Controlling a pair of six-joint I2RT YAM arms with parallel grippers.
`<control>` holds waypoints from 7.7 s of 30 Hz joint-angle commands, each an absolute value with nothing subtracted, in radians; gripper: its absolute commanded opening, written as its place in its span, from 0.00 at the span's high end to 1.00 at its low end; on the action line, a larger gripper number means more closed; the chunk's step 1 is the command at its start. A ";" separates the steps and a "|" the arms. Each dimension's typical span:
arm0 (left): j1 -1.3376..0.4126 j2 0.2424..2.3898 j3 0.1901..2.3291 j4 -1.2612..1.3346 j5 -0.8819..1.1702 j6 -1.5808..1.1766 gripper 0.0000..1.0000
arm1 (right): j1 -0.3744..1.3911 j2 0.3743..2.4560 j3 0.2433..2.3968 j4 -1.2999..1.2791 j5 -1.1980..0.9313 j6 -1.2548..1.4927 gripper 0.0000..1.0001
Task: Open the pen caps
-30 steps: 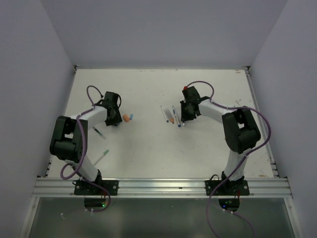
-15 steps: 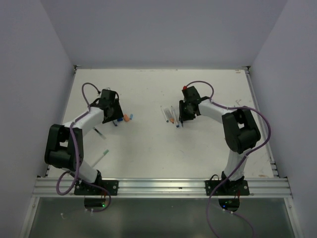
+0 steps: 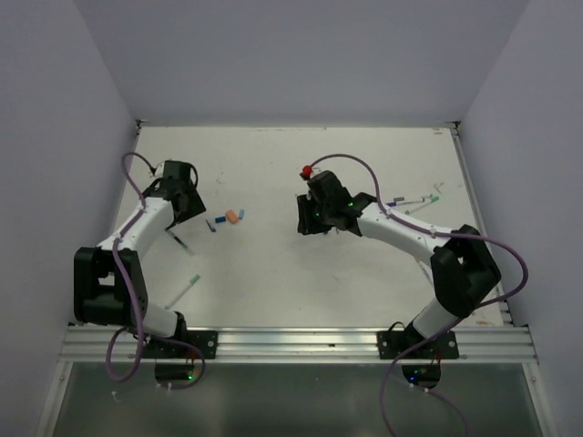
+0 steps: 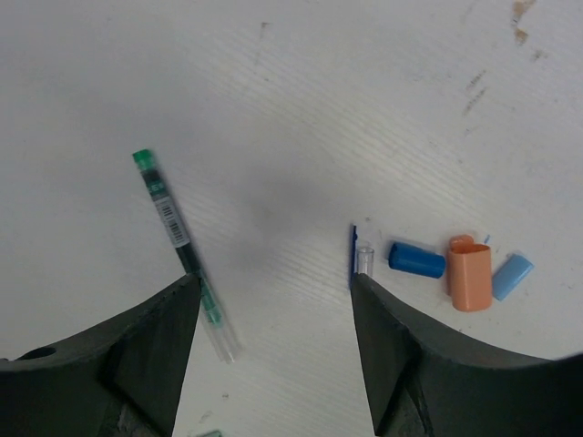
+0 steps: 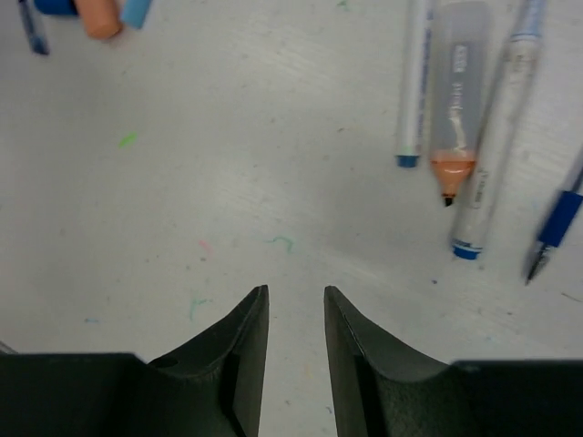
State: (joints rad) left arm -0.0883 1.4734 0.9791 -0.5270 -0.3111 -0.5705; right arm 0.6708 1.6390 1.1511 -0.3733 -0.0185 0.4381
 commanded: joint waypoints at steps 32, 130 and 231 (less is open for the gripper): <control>0.118 1.703 0.887 -0.405 -0.278 -0.632 0.67 | 0.726 1.526 1.023 -0.302 -0.094 0.393 0.64; -0.505 1.213 0.641 0.066 0.391 -0.548 0.55 | 0.612 1.664 1.152 0.130 -0.367 0.856 1.00; -0.147 1.470 0.765 -0.299 -0.206 -0.689 1.00 | 0.183 2.118 1.479 -0.463 -0.431 0.328 0.89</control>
State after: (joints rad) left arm -0.1612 1.4586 0.7734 -0.3473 -0.1787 -0.6567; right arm 0.1841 2.1010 1.4666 -0.5049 -0.4126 0.3328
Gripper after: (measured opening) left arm 0.214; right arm 0.122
